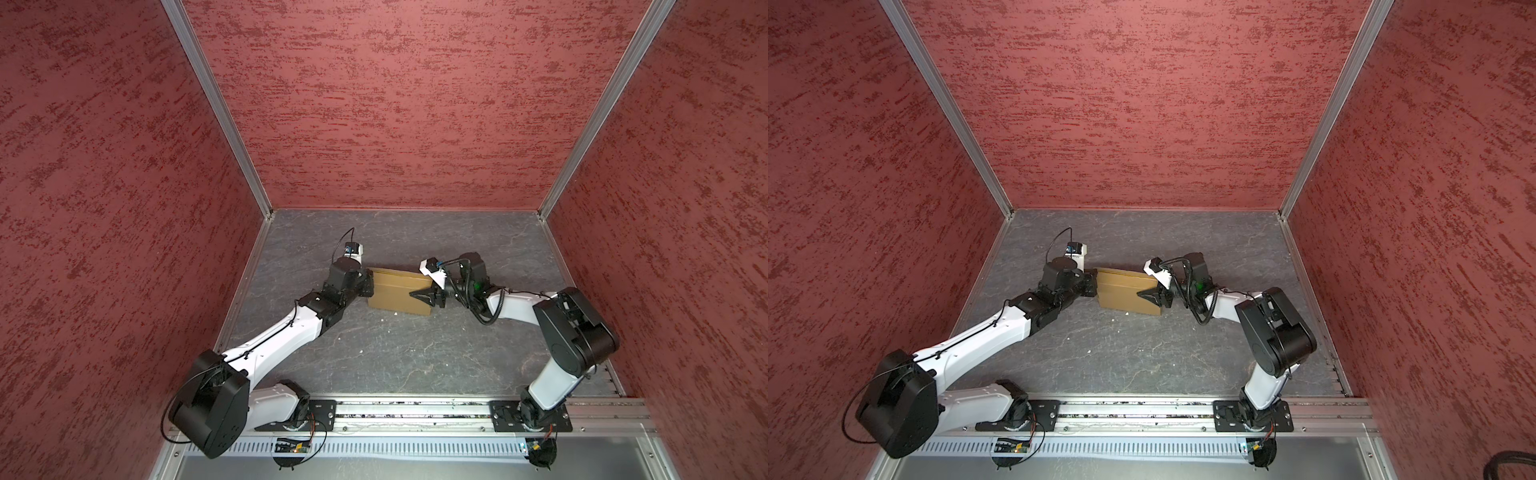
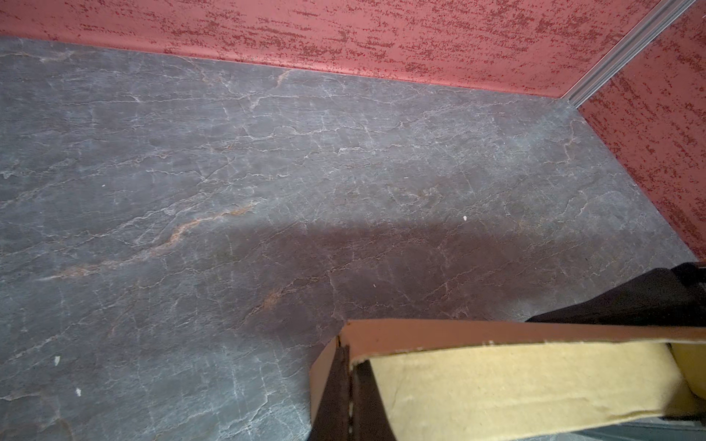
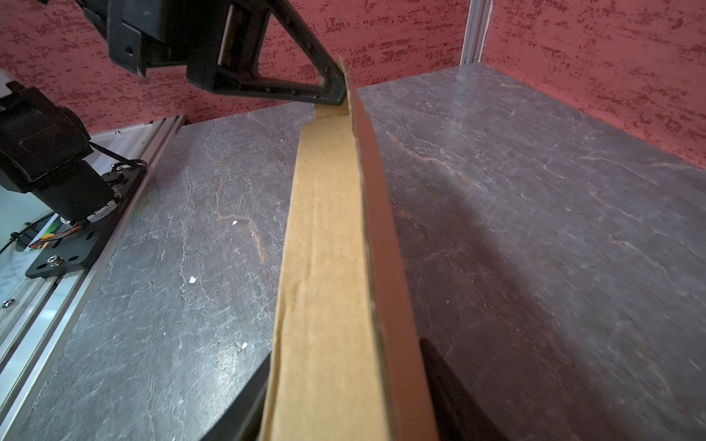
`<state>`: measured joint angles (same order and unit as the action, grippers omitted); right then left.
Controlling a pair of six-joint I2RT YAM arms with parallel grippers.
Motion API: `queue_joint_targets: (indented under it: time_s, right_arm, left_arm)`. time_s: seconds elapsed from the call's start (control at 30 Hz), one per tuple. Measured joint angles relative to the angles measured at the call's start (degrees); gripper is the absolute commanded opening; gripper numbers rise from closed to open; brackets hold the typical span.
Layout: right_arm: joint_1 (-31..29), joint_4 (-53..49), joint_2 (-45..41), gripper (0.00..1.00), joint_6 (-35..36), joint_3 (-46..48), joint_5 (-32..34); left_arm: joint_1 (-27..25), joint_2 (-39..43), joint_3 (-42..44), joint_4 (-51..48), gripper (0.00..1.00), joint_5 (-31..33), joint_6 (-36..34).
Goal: Fold the paper box
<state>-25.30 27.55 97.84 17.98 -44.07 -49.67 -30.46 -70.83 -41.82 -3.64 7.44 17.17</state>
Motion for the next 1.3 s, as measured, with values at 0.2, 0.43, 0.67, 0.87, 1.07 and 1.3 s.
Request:
queue_joint_targets:
  time_s: [0.2, 0.43, 0.67, 0.87, 1.07, 1.3]
  right_arm:
    - [0.0, -0.2, 0.0, 0.62, 0.0, 0.0, 0.4]
    - [0.0, -0.5, -0.7, 0.68, 0.1, 0.8, 1.0]
    - [0.0, -0.5, -2.2, 0.72, 0.1, 2.0, 1.1]
    - [0.1, -0.3, -3.3, 0.74, 0.0, 2.7, 1.1]
    - [0.7, 0.4, -4.1, 0.75, -0.2, 3.9, 1.0]
    - [1.3, 1.4, -4.9, 0.68, -0.7, 4.5, 0.8]
  left_arm:
    - [-0.1, 0.0, 0.3, 0.5, 0.00, 0.2, 0.0]
    - [-0.3, 0.0, 0.3, 0.5, 0.00, 0.2, 0.0]
    - [-1.1, 0.0, 0.3, 0.5, 0.00, 0.2, 0.0]
    - [-1.4, -0.3, 0.4, -0.5, 0.00, 0.1, 0.1]
    - [-2.0, -1.0, 1.0, -2.0, 0.00, 0.1, 0.2]
    - [-3.0, -1.0, 1.0, -2.0, 0.00, 1.0, 0.2]
